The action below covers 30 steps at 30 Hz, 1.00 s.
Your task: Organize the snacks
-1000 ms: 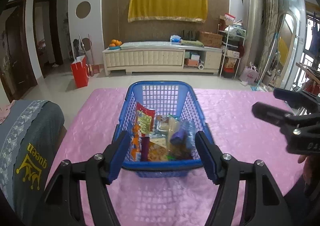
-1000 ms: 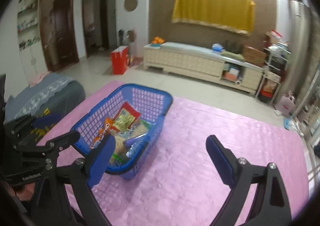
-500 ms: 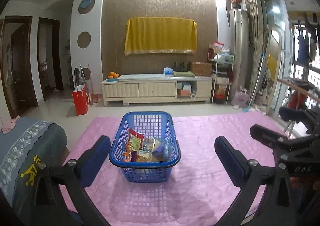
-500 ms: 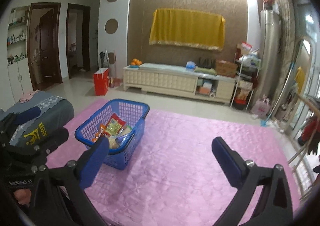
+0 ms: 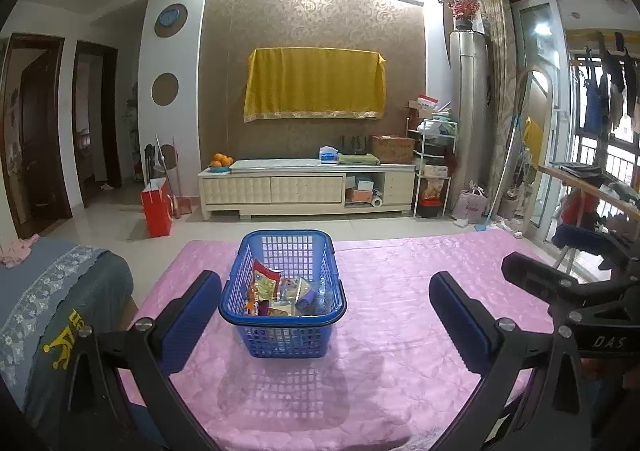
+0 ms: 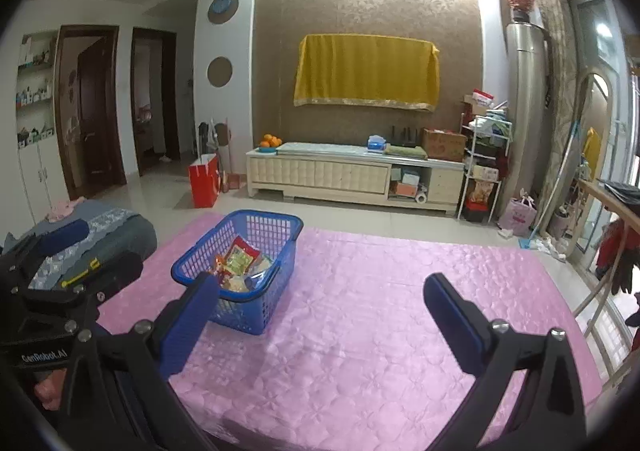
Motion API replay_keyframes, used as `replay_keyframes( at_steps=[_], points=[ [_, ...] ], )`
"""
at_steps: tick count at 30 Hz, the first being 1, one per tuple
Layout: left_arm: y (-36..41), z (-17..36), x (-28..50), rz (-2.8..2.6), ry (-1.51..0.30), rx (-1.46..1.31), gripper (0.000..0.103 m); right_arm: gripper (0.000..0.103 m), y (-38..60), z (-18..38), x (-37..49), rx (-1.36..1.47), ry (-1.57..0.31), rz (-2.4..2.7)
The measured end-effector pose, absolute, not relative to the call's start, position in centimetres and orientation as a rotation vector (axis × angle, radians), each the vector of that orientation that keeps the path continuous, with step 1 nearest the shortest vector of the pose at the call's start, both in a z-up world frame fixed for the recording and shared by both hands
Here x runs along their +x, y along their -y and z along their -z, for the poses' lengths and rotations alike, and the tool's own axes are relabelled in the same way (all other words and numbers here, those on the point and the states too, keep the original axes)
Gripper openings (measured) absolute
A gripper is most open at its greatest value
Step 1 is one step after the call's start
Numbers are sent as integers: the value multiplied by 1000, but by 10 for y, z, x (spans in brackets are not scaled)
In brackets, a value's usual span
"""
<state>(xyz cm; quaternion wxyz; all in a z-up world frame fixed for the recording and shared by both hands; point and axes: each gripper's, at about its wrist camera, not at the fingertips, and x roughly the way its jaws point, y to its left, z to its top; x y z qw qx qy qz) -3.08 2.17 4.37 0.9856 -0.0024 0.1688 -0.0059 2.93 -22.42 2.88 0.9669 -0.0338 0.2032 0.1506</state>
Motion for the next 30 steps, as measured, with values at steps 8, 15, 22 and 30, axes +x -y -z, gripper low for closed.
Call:
replay_keyframes(
  at_steps=[8,15,22,30],
  points=[
    [-21,-41,-37,11,-348,-12,103,103,221,-30,22,-69,-406,-314],
    [-21,-39,-38,3,-360,-19,103,103,218,-26,17,-69,-414,-332],
    [-20,-39,-40,12,-365,-28,103,103,217,-27,15,-74,-419,-322],
    [-22,-39,-39,11,-359,-31,103,103,217,-28,13,-68,-419,-327]
  ],
)
